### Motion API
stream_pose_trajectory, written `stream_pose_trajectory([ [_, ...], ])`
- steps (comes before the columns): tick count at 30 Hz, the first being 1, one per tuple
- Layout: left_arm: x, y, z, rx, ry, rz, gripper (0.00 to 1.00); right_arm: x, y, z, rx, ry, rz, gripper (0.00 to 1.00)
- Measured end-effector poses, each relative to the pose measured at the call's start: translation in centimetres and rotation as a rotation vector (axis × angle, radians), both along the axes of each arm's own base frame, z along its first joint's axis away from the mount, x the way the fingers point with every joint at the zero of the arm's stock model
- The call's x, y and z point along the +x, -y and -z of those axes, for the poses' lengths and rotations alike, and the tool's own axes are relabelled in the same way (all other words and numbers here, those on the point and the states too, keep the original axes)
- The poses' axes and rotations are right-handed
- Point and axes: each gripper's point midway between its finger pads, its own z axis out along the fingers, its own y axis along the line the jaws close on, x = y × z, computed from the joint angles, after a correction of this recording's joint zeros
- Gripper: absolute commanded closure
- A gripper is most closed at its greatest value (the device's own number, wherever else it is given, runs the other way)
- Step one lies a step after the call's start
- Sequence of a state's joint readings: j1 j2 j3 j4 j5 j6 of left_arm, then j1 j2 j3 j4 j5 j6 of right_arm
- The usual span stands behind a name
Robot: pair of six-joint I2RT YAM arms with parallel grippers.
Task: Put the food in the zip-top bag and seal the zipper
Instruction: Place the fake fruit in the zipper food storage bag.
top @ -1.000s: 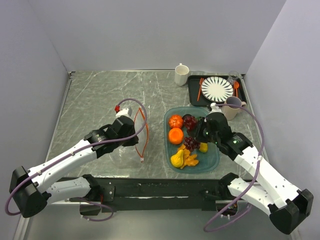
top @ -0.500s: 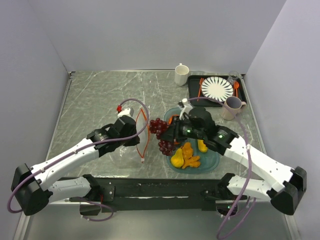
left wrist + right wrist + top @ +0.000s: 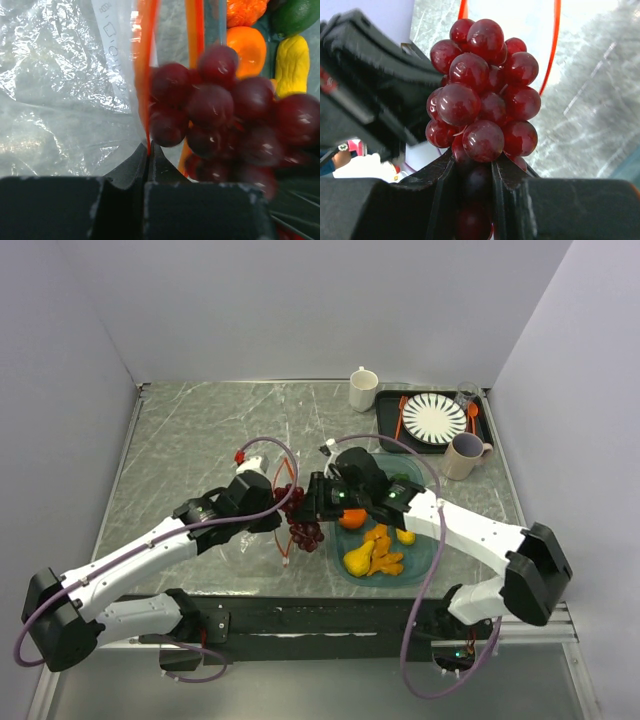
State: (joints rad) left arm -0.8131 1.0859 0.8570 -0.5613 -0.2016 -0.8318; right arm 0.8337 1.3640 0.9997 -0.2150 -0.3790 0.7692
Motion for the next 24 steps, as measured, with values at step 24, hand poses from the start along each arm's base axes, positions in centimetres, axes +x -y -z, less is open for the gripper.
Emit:
stream_pose_trajectory([
  [24, -0.3, -0.2, -1.7, -0.029, 0.025, 0.002, 0.99, 3.0, -0.9, 6.2, -0.258, -0.14, 0.104, 1.0],
])
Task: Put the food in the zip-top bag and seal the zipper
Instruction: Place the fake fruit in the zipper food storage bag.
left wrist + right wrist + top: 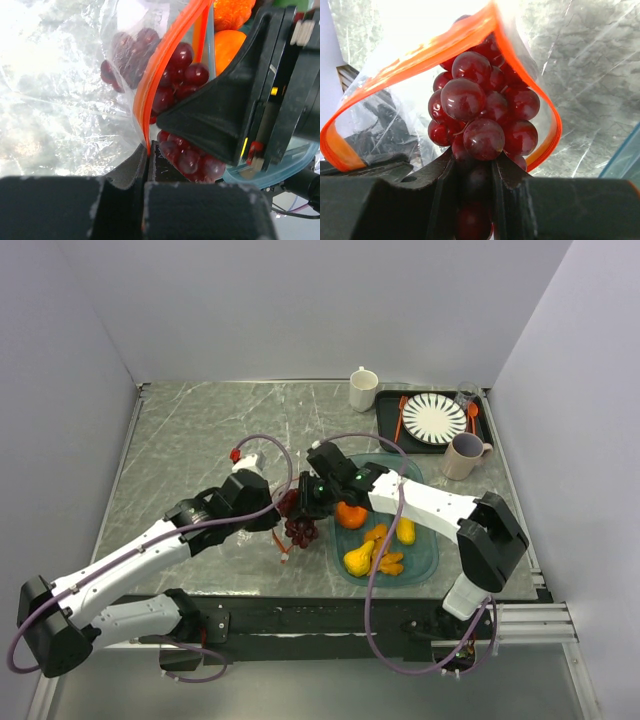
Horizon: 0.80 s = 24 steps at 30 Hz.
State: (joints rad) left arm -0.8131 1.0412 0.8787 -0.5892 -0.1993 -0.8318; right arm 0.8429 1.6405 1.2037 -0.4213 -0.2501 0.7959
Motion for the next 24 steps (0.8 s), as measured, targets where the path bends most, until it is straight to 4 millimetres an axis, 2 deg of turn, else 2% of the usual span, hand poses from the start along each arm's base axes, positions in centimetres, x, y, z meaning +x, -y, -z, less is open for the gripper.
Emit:
stream_pose_trajectory([
  [4, 0.1, 0.3, 0.2, 0.005, -0.013, 0.009, 0.99, -0.3, -0.4, 0.0, -0.001, -0.004, 0.028, 1.0],
  [8, -0.2, 0.7, 0.0, -0.006, -0.024, 0.029, 0.99, -0.1, -0.3, 0.0, 0.03, -0.015, 0.132, 1.0],
  [16, -0.9, 0.2, -1.3, -0.04, -0.001, 0.036, 0.99, 2.2, 0.2, -0.5, 0.035, -0.002, 0.317, 1.0],
  [20, -1.1, -0.1, -1.2, -0.032, -0.008, 0.034, 0.99, 3.4, -0.6, -0.9, 0.039, 0.008, 0.338, 1.0],
  [24, -1.2, -0.2, -1.0, -0.024, -0.016, 0.035, 0.99, 3.6, -0.9, -0.6, 0.038, 0.003, 0.341, 0.98],
])
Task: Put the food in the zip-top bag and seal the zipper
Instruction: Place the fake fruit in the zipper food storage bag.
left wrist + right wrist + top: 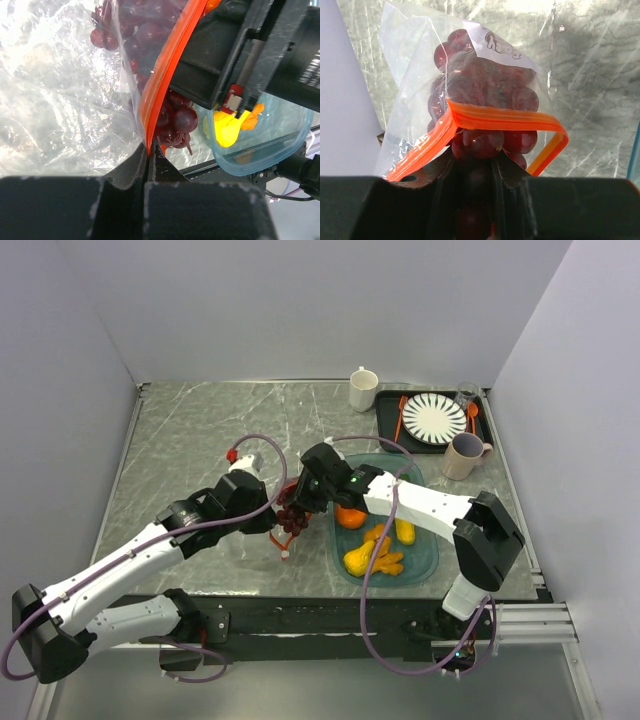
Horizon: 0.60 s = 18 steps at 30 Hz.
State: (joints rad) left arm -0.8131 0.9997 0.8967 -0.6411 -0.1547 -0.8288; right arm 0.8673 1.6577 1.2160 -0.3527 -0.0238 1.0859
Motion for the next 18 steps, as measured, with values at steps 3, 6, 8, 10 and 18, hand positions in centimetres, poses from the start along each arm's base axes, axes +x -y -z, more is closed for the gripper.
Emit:
stream_pose_trajectory([
  [3, 0.0, 0.1, 0.5, 0.014, -0.013, 0.0, 0.99, 0.0, -0.4, -0.3, 0.027, -0.008, 0.0, 0.98],
  [6, 0.1, 0.1, 0.9, 0.025, -0.024, 0.0, 0.99, -0.1, -1.1, -0.7, 0.076, -0.015, -0.014, 0.95],
  [8, 0.1, 0.1, 0.9, 0.025, -0.024, 0.0, 0.99, -0.2, -1.2, -0.7, 0.072, -0.013, -0.011, 0.94],
  [10, 0.1, 0.1, 0.9, 0.023, -0.022, 0.0, 0.99, -0.2, -1.1, -0.5, 0.057, -0.013, -0.01, 0.92],
  [18, 0.2, -0.4, 0.5, 0.026, -0.007, -0.023, 0.99, -0.1, -0.7, 2.0, -0.063, 0.004, -0.023, 0.75],
])
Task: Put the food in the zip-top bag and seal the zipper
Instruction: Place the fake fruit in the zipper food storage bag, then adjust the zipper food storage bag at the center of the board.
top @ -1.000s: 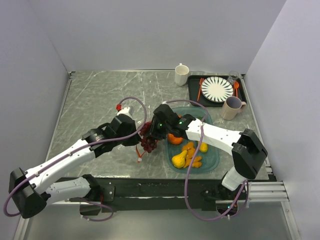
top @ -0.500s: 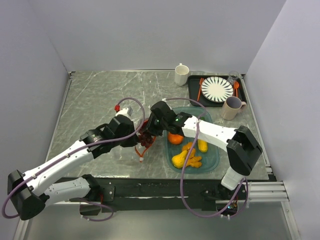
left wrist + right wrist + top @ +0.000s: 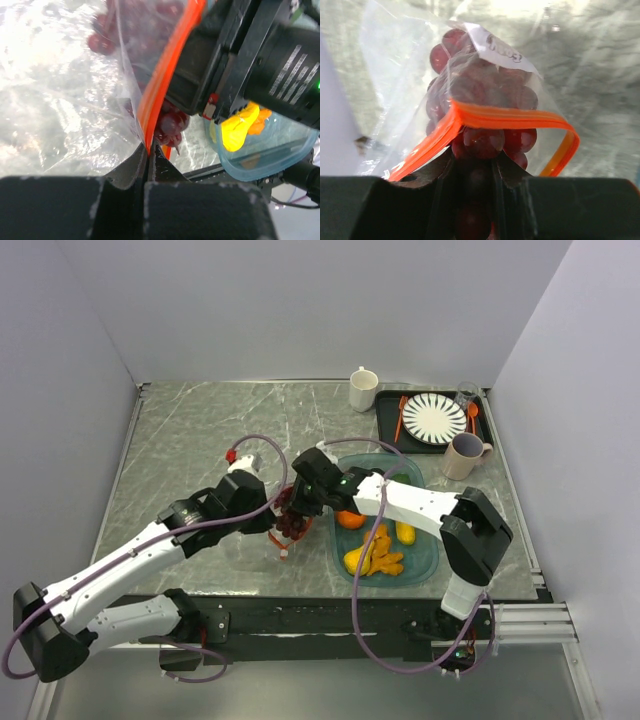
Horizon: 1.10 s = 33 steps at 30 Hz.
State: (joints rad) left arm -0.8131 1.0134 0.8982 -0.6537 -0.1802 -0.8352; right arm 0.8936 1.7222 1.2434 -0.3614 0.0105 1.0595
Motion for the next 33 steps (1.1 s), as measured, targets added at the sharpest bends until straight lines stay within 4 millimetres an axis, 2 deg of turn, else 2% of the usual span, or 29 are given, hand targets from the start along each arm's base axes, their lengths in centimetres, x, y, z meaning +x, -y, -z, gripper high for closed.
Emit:
stream_pose_trajectory([
  [2, 0.1, -0.4, -0.4, 0.002, 0.016, -0.016, 0.99, -0.2, 0.5, 0.5, -0.042, 0.013, -0.013, 0.63],
  [3, 0.1, -0.6, -0.5, 0.003, 0.023, -0.022, 0.99, -0.3, 0.6, 0.6, -0.054, 0.021, -0.024, 0.52],
  [5, 0.3, -0.9, -0.8, 0.003, 0.032, -0.039, 0.99, -0.4, 0.6, 0.6, -0.068, 0.037, -0.054, 0.39],
  [6, 0.4, -1.0, -0.9, 0.005, 0.035, -0.047, 0.99, -0.4, 0.6, 0.5, -0.069, 0.048, -0.066, 0.29],
  [9, 0.5, -1.2, -0.9, 0.009, 0.037, -0.066, 0.99, -0.6, 0.3, -0.5, -0.05, 0.086, -0.123, 0.25],
  [15, 0.6, -1.6, -0.7, 0.02, 0.033, -0.088, 0.99, -1.1, -0.2, -5.3, 0.061, 0.185, -0.187, 0.24],
  [18, 0.5, -1.7, -0.5, 0.024, 0.026, -0.096, 0.99, -1.4, 0.2, -7.6, 0.096, 0.226, -0.189, 0.29],
  [21, 0.5, -1.8, -0.5, 0.025, 0.027, -0.1, 0.99, -1.6, 0.5, -8.4, 0.112, 0.237, -0.184, 0.32],
  [24, 0.5, -1.8, -0.5, 0.027, 0.026, -0.1, 0.99, -2.4, 1.3, -6.6, 0.091, 0.198, -0.181, 0.32],
  [26, 0.5, -1.8, -0.3, 0.029, 0.023, -0.102, 0.99, -3.1, 2.1, -4.5, 0.062, 0.155, -0.178, 0.32],
  [27, 0.5, -1.8, -0.1, 0.032, 0.021, -0.102, 0.99, -3.9, 2.9, -2.6, 0.033, 0.114, -0.175, 0.32],
  [29, 0.4, -2.0, 0.6, 0.04, 0.011, -0.104, 0.99, -4.7, 3.8, -0.8, 0.0, 0.074, -0.173, 0.32],
  [31, 0.0, -2.3, 1.8, 0.058, -0.009, -0.106, 0.99, -5.3, 4.5, 0.5, -0.028, 0.04, -0.17, 0.32],
  [33, -0.3, -2.7, 3.1, 0.077, -0.032, -0.111, 0.99, -5.5, 4.7, 0.8, -0.034, 0.03, -0.169, 0.32],
])
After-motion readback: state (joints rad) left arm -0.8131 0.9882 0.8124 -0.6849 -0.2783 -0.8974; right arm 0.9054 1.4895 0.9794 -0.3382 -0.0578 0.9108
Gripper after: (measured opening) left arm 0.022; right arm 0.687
